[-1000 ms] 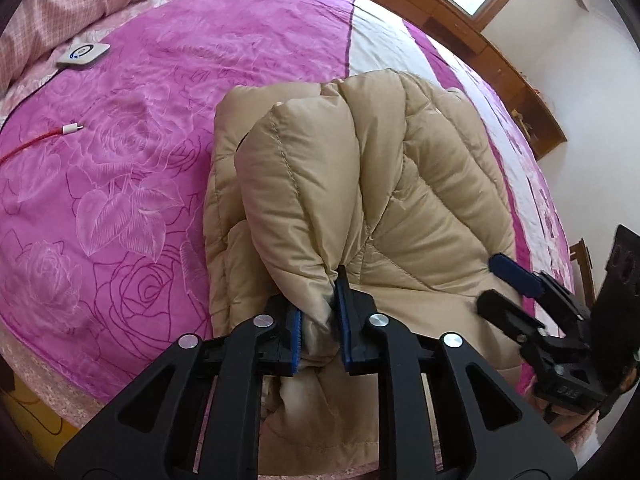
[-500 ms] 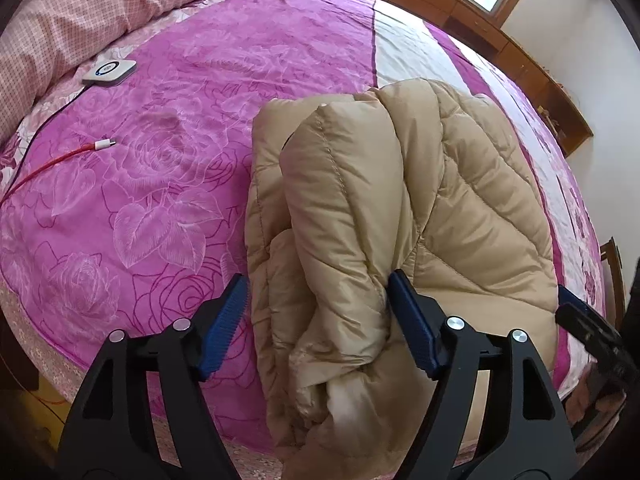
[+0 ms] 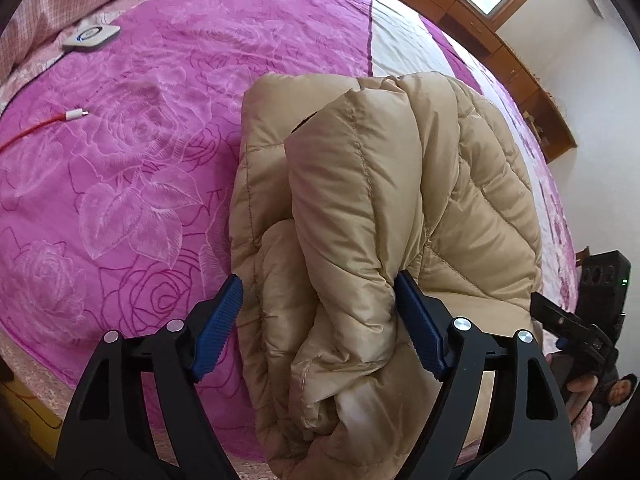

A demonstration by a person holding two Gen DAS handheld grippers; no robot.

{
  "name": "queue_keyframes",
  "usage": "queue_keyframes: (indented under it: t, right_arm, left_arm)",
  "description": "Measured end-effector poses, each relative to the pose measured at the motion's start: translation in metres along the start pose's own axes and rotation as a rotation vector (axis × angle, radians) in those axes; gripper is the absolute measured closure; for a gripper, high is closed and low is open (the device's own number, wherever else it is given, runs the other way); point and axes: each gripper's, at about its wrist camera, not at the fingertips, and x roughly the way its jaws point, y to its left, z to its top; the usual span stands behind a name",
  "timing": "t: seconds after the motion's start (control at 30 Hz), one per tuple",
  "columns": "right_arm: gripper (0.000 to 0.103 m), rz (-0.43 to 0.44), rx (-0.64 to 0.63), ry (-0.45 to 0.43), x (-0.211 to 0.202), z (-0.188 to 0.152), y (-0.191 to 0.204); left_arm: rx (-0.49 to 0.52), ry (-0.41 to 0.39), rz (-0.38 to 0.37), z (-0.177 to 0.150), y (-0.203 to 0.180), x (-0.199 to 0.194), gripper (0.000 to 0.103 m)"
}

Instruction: Fold large clothes

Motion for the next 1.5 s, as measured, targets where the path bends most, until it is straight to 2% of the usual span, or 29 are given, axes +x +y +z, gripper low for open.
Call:
queue_keyframes:
  t: [0.17,0.37,0.4,0.57,0.67,0.73,0.8,0.83,0.97,1.07,1.2,1.33,1.43,1.5]
  right_arm:
    - [0.012,0.036,0.018,0.021,0.011,0.003,-0.001]
    - [0.013,0.071,0.031,0.027,0.016,0.003,0.0]
    - [0.014,0.077,0.026,0.027,0.016,0.004,0.0]
    - [0.035,0.107,-0.015,-0.012,0.004,0.004,0.007]
    - [0.039,0.123,-0.019,-0.025,0.002,0.007,0.01]
    - [0.039,0.12,-0.018,-0.026,0.001,0.006,0.009]
    - [0.035,0.098,-0.014,-0.017,0.0,0.005,0.009]
    - [0.029,0.085,-0.014,-0.01,0.002,0.006,0.01]
    - [0.022,0.045,-0.031,0.023,0.002,0.006,0.009]
    - [0.018,0.043,-0.033,0.045,0.006,0.008,0.004]
    - [0.016,0.108,-0.005,0.07,0.02,0.01,0.0]
    - [0.032,0.149,-0.04,0.034,0.011,0.007,0.006]
    - [0.044,0.188,-0.057,-0.011,-0.002,0.005,0.009]
    - [0.048,0.207,-0.086,-0.051,-0.011,0.005,0.015]
  left_arm:
    - [-0.046,0.011,-0.079,-0.001,0.007,0.004,0.032]
    - [-0.098,0.015,-0.211,-0.004,0.014,0.007,0.046]
    - [-0.104,0.014,-0.237,-0.004,0.014,0.007,0.05]
    - [-0.143,0.01,-0.336,-0.008,0.018,0.008,0.062]
    - [-0.159,0.002,-0.37,-0.01,0.018,0.008,0.066]
    - [-0.159,-0.004,-0.365,-0.012,0.016,0.007,0.066]
    - [-0.162,-0.005,-0.355,-0.014,0.015,0.006,0.065]
    - [-0.162,-0.003,-0.345,-0.015,0.014,0.005,0.064]
    - [-0.131,-0.007,-0.297,-0.02,0.01,0.001,0.056]
    - [-0.157,-0.002,-0.315,-0.019,0.013,0.006,0.054]
    - [-0.195,-0.003,-0.381,-0.02,0.021,0.011,0.057]
    - [-0.231,-0.014,-0.49,-0.025,0.029,0.011,0.065]
    - [-0.254,-0.029,-0.558,-0.027,0.031,0.011,0.067]
    - [-0.256,-0.045,-0.587,-0.028,0.029,0.01,0.067]
